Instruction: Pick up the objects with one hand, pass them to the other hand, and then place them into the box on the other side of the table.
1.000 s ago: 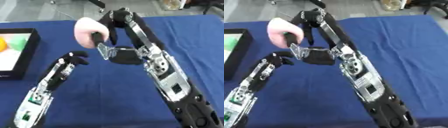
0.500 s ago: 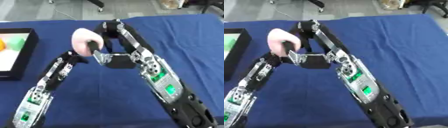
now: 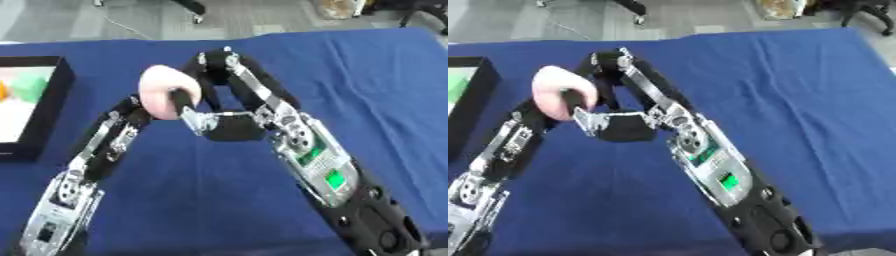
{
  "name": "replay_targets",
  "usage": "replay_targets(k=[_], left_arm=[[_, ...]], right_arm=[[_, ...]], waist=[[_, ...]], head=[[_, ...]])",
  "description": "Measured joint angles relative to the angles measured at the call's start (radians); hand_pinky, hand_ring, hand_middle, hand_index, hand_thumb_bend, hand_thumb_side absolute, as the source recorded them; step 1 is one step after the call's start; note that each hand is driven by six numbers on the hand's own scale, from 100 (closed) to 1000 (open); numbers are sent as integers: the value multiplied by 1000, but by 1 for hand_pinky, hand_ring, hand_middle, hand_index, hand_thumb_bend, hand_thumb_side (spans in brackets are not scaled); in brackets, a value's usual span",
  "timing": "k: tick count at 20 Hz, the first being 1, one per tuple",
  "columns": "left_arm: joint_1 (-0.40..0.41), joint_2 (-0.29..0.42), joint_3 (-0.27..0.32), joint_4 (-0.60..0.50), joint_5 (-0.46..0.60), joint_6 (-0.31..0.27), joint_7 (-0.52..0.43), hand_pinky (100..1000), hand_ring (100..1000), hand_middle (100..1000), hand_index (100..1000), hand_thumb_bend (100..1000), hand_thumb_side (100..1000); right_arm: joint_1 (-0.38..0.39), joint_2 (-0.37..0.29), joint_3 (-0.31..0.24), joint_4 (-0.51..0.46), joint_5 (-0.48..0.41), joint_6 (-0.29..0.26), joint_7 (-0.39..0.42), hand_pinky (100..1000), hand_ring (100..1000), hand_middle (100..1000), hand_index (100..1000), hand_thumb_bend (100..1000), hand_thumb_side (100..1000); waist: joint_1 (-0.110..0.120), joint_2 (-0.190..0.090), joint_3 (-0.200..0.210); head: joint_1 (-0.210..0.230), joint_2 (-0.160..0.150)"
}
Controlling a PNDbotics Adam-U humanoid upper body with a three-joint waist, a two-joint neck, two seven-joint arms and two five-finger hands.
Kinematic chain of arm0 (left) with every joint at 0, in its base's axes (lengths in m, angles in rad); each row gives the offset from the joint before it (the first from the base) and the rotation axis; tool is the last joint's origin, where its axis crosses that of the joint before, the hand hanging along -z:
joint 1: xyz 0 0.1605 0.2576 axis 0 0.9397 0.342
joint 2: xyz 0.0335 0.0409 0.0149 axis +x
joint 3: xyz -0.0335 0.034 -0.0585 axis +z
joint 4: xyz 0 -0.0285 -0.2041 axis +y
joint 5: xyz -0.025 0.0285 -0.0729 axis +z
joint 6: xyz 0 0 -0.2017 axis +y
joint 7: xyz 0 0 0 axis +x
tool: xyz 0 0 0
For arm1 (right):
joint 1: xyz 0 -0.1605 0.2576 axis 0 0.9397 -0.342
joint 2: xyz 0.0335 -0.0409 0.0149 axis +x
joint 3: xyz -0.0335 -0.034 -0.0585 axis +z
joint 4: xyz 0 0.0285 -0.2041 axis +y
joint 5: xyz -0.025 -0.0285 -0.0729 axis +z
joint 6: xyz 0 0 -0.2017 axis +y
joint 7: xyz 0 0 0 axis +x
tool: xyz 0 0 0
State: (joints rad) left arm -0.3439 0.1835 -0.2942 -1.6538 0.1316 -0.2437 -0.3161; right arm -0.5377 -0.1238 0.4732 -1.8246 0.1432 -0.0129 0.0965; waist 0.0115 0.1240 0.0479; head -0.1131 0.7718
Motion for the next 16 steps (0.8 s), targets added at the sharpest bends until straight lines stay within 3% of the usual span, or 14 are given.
replay_targets(k=[6,16], left_arm=[[-10,-1,-4,1,-10,-3,22,807,700,761,863,129,728],[-17,-10,-18,1,-8,-14,4,809,703,762,869,208,731]], right_arm=[[-9,-6,11,1,-27,4,24,434,194,179,328,100,100],[-14,-7,20,24,-46,22,34,416,183,168,319,100,100]], waist=[[-1,0,0],[-2,0,-1]], head=[[-2,0],[-2,0]])
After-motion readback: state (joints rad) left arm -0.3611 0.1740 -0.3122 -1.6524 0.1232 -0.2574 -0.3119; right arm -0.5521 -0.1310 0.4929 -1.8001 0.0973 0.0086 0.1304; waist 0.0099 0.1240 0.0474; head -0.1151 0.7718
